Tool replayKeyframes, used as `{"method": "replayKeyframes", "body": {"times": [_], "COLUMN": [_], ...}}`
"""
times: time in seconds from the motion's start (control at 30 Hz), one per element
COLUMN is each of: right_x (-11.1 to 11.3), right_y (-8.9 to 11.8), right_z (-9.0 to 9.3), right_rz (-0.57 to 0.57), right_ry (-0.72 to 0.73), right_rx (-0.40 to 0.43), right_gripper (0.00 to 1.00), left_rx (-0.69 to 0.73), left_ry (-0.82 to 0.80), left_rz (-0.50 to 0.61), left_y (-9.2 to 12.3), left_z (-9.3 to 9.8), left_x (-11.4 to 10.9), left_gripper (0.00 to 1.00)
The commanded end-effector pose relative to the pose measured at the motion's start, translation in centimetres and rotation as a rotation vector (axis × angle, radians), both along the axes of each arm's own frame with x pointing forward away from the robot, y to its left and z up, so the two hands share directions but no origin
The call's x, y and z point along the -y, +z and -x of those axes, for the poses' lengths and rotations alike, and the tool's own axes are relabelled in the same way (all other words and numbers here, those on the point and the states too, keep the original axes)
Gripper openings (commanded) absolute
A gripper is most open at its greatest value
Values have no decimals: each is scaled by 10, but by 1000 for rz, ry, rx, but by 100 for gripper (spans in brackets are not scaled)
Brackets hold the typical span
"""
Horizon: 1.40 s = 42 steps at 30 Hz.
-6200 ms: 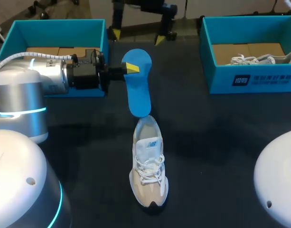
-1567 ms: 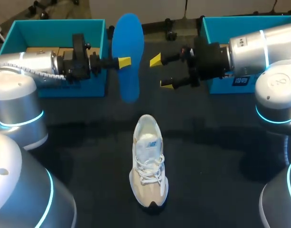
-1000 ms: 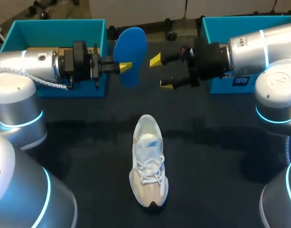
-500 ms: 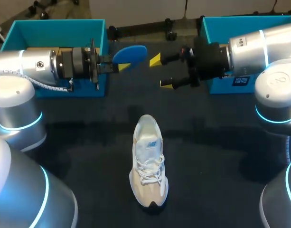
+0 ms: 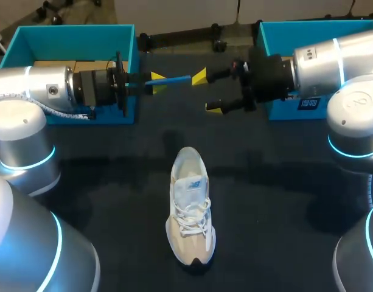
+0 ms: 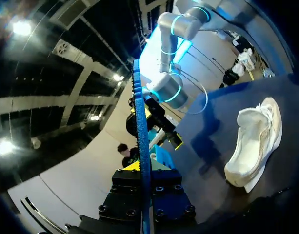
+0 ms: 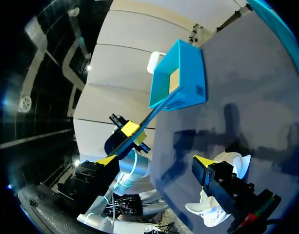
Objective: Take the shoe out of the shoebox, open the shoe tongue, remove and reinsert the insole, then place the shoe into the shoebox
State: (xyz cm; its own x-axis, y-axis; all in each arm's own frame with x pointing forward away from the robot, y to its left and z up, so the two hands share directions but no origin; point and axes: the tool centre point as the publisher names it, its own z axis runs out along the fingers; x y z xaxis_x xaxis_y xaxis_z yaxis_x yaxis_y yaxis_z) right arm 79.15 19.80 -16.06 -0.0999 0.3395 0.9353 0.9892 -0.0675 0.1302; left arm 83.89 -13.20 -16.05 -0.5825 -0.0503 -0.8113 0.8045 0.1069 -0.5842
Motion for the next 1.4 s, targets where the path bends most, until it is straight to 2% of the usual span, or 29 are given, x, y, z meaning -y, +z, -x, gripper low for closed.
{"method": "replayKeyframes", "body": {"times": [0.03,0.1,0.5,0.63,0.73,0.97,1.07,1.1,1.4], "right_x": [-2,-2,-2,-2,-2,-2,-17,-21,-38], "right_y": [0,0,0,0,0,0,-1,-3,-10], "right_z": [0,0,0,0,0,0,-2,-2,-2], "right_rz": [2,2,2,2,2,2,17,19,-13], "right_ry": [-3,-3,-3,-3,-3,-3,55,69,123], "right_rx": [0,0,0,0,0,0,9,7,50], "right_gripper": [100,100,100,100,100,100,100,100,100], "left_rx": [94,235,495,567,582,582,582,621,719], "left_ry": [24,59,122,97,44,44,44,52,62], "left_rz": [3,-35,-93,-111,-131,-131,-131,-122,-126], "left_y": [-6,-9,-9,-7,-5,-5,-5,-6,-13], "left_z": [3,6,5,3,3,3,3,3,0], "left_x": [-2,-3,-6,-6,-7,-7,-7,-5,3], "left_gripper": [0,0,0,0,0,0,0,0,0]}}
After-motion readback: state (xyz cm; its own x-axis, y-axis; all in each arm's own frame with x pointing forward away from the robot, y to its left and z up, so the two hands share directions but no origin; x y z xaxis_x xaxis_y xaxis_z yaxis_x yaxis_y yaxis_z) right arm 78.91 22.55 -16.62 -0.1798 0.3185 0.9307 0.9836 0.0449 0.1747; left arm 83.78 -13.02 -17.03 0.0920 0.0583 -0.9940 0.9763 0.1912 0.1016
